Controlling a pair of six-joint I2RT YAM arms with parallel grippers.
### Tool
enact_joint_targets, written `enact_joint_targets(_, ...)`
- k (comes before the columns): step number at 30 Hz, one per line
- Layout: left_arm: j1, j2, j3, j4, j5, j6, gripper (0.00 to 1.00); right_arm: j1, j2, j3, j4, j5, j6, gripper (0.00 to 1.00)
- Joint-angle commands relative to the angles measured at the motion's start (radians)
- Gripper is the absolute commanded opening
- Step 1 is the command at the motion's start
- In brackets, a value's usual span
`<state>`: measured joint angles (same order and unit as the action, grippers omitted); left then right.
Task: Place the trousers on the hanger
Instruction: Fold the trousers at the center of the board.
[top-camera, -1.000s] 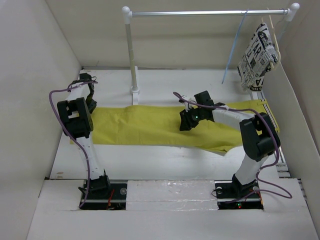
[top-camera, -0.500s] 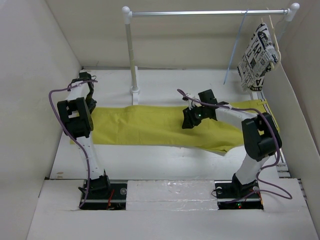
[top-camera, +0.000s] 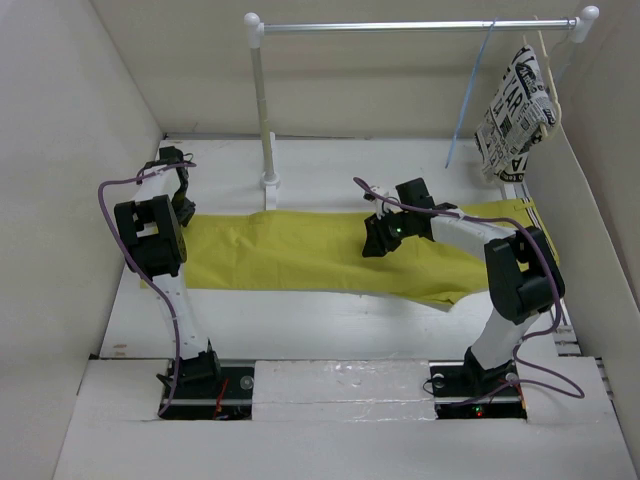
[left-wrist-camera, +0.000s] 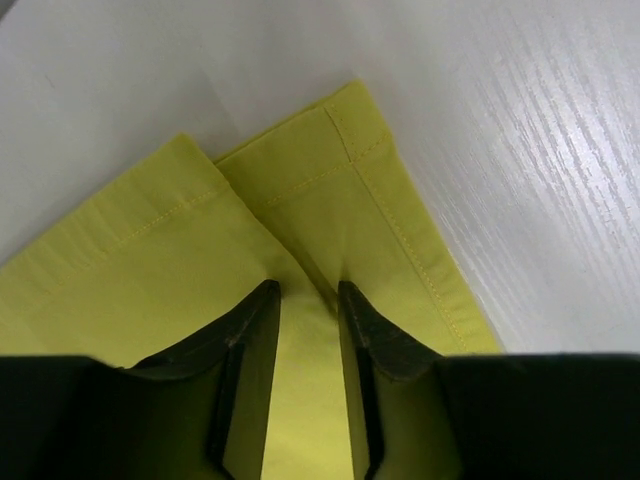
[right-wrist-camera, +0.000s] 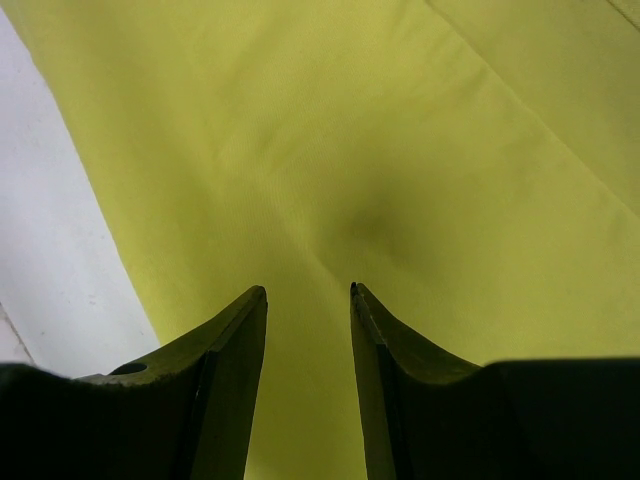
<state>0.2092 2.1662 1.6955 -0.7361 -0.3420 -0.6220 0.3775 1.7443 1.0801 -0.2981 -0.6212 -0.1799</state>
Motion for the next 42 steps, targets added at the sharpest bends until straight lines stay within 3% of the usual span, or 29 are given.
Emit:
enact_joint_targets(1,-0.001,-0.055,-0.043,-0.005,-0.003,-0.010,0.24,0.004,-0.051,0.018,0.034,-0.018,-0.009,0.45)
enact_joint_targets(6,-0.001,-0.074,-0.057,-0.008,-0.029,-0.019,0.00,0.004,-0.048,0.026,0.030,-0.009,-0.006,0.45)
enact_joint_targets(12,-0.001,-0.111,-0.051,-0.032,-0.043,-0.021,0.00,0.004,-0.039,0.024,0.039,-0.009,0.002,0.45)
enact_joint_targets(19,-0.001,-0.265,-0.099,-0.022,-0.046,0.018,0.00,-0.025,-0.034,0.011,0.063,0.017,0.026,0.45)
enact_joint_targets(24,-0.001,-0.275,-0.043,-0.037,-0.045,0.015,0.00,-0.035,-0.023,0.014,0.070,0.003,0.030,0.45)
enact_joint_targets(35,-0.001,0.020,0.139,-0.078,-0.078,-0.018,0.00,-0.046,-0.093,0.001,0.028,0.057,0.022,0.45)
enact_joint_targets(37,-0.001,0.047,0.144,-0.085,-0.101,0.001,0.08,-0.057,-0.124,-0.012,0.028,0.080,0.031,0.44)
enact_joint_targets(39,-0.001,0.052,0.153,-0.082,-0.112,0.016,0.16,-0.069,-0.158,-0.020,0.042,0.118,0.037,0.41)
enact_joint_targets(40,-0.001,0.043,0.151,-0.074,-0.120,0.031,0.22,-0.069,-0.158,-0.017,0.053,0.126,0.040,0.21)
enact_joint_targets(42,-0.001,0.017,0.133,-0.039,-0.117,0.053,0.33,-0.078,-0.116,0.007,0.060,0.110,0.033,0.04)
